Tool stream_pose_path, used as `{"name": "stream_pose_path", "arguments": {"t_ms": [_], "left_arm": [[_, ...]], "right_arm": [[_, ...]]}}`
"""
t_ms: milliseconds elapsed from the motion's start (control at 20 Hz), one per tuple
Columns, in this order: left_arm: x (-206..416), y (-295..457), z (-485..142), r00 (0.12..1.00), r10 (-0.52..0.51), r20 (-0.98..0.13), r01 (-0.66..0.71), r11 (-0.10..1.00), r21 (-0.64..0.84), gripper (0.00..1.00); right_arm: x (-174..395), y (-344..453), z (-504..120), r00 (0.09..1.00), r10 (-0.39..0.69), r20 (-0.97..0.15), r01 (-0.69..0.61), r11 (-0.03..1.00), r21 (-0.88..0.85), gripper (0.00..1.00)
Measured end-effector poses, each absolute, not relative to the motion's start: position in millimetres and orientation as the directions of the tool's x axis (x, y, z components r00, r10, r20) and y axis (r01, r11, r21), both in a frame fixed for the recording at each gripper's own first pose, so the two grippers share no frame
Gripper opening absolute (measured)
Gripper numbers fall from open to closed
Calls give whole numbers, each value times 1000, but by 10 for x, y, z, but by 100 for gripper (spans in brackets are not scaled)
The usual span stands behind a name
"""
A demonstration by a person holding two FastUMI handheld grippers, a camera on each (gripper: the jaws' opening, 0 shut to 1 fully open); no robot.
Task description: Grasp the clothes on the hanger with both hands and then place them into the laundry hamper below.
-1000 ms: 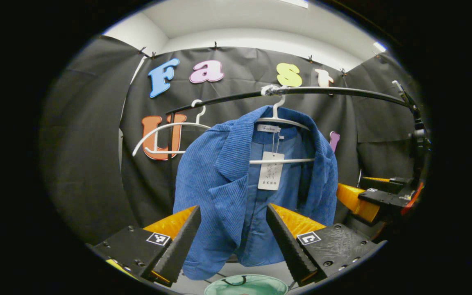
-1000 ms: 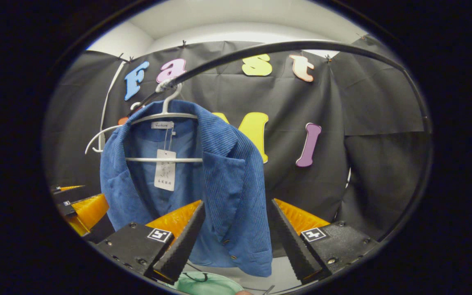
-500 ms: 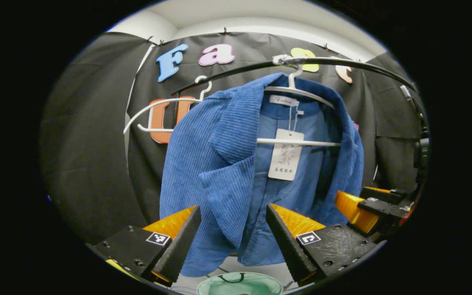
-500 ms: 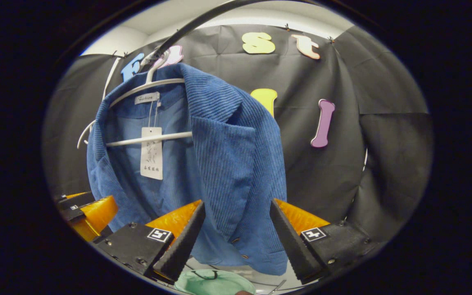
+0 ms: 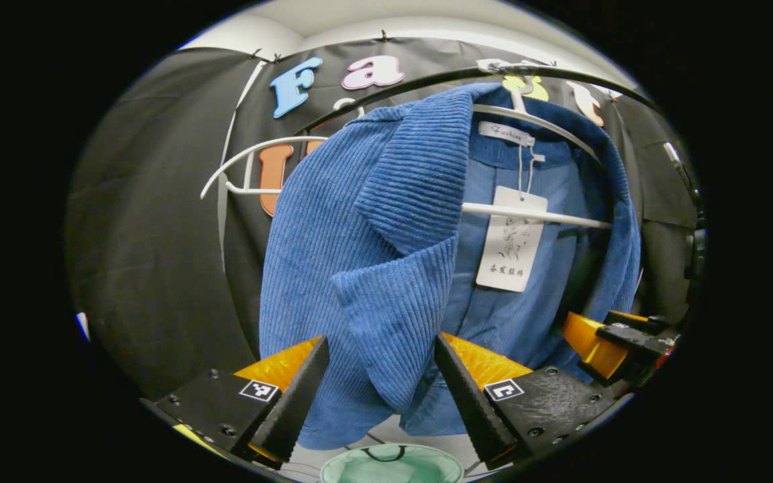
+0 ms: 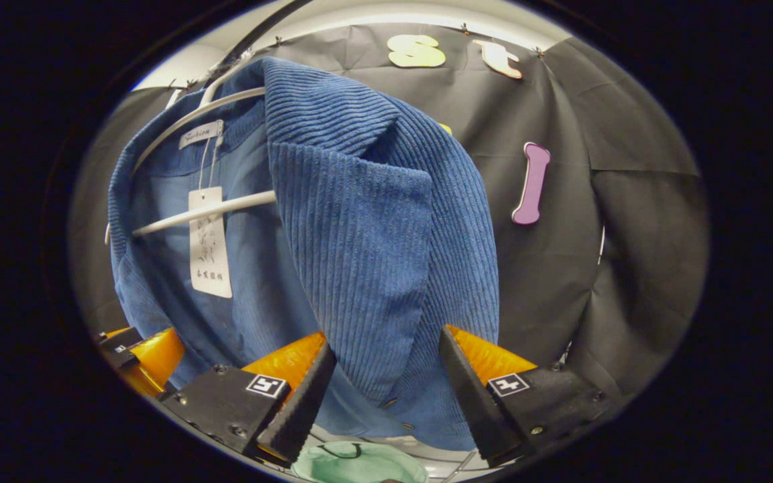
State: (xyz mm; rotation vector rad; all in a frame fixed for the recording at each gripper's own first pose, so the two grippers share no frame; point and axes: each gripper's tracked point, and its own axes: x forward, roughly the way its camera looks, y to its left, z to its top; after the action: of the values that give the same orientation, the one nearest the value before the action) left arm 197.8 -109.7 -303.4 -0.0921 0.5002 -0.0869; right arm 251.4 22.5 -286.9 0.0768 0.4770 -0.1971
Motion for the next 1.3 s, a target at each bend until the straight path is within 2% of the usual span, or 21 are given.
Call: {"name": "stream_pose_path", "arguments": {"t_ms": [150,200,250,300,350,500,550,600,700,800,900,950,1050,1150,1200,1250,1300], "left_arm": [[2027,-1155,-3042,878,-116,-465,56,989,-140,94],[2047,-1176,-3024,883,-117,-455,54,987,-149,81],[2086,-1218,-3026,884,-126,-450,61,986,-158,92],[2120,-1253,-3031,886,-131,-445,66,985,-159,72],[2159,-1252,-3023,889,-130,-438,69,986,-154,81],[2236,-1311,-3051,887,-151,-437,89,983,-161,64],[2235,-1328,-3049,883,-166,-439,106,982,-158,58],[2240,-1313,-3046,885,-163,-435,109,983,-147,40],[2247,-1194,-3042,889,-123,-441,74,989,-127,23],[2269,-1286,-3047,870,-180,-459,87,972,-216,7],[2235,-1285,-2979,864,-219,-454,96,956,-278,8],[2220,-1278,-2914,863,-232,-448,103,950,-294,13],[2259,-1190,-2836,875,-219,-432,107,957,-269,0],[2194,-1166,-2698,878,-240,-414,133,953,-271,1],[2197,-1150,-2641,880,-243,-409,138,953,-269,7],[2188,-1118,-2574,885,-240,-399,141,954,-264,2],[2181,-1077,-2533,888,-232,-396,138,958,-252,1]], "right_arm": [[2541,193,-2843,882,-147,-448,181,983,33,83],[2541,175,-2838,881,-149,-449,183,983,32,76],[2561,153,-2848,880,-150,-451,184,982,34,72],[2562,138,-2847,879,-155,-451,191,981,35,66],[2555,108,-2832,880,-164,-446,200,979,34,63],[2550,-59,-2756,883,-214,-419,244,970,18,45],[2553,-111,-2732,883,-223,-413,253,967,17,42],[2543,-128,-2727,884,-222,-411,253,967,23,37],[2544,-151,-2699,889,-202,-411,241,969,46,31],[2536,-185,-2656,895,-174,-411,228,970,86,26],[2557,-229,-2624,899,-149,-412,219,967,127,20],[2569,-259,-2609,901,-138,-412,216,965,150,19],[2518,-309,-2569,903,-127,-412,219,958,185,17],[2521,-328,-2531,906,-107,-410,211,953,216,15],[2527,-333,-2508,908,-100,-407,207,952,227,14],[2535,-342,-2474,911,-90,-402,199,951,237,14],[2537,-351,-2439,915,-84,-395,194,950,246,13]]}}
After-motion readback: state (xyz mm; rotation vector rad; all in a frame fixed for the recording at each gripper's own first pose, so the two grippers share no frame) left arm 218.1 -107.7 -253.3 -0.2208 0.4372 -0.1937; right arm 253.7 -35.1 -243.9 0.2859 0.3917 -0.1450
